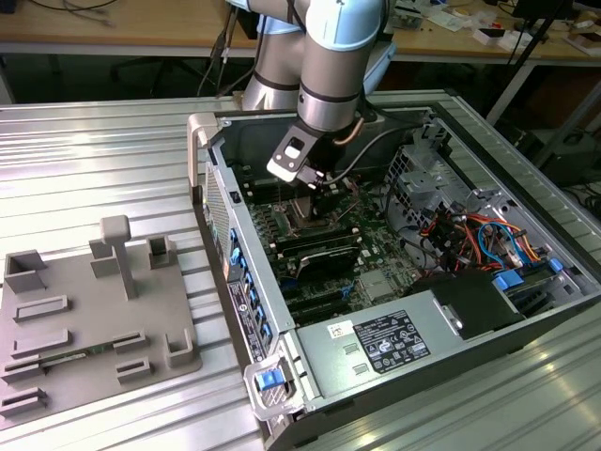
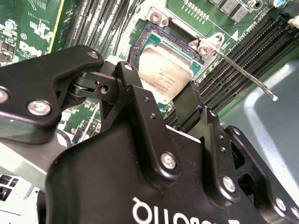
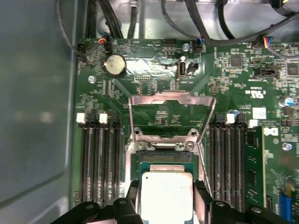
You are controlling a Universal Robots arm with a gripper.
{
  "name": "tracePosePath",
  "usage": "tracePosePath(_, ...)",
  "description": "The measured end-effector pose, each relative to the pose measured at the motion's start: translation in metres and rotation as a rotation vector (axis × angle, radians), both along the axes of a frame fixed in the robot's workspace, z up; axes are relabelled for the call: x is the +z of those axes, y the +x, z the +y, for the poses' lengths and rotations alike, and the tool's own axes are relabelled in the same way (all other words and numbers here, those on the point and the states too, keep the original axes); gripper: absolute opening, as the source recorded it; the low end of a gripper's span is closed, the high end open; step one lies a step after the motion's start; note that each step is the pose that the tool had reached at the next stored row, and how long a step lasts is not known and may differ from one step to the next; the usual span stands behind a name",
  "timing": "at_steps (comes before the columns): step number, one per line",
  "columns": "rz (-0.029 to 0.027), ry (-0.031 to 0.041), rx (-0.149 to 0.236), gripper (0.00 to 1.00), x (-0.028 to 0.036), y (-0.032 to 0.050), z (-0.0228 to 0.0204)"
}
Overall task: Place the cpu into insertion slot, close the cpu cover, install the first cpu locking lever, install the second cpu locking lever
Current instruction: 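Place the cpu into insertion slot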
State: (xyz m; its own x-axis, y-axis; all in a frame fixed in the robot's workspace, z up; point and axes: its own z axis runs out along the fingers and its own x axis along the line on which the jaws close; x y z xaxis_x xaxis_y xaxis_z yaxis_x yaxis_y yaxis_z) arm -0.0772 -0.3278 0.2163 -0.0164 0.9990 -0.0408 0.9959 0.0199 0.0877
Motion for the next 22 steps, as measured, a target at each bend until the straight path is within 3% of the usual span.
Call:
tracePosePath(7, -0.0007, -0.0004, 0.003, 0.55, -0.0038, -0.0001, 0.0001)
tracePosePath(14, -0.0085, -0.004, 0.008, 0.55, -0.005, 0.0, 0.0011)
tracePosePath(22, -0.0088, -0.004, 0.008, 0.55, -0.0065, 0.0, 0.0012)
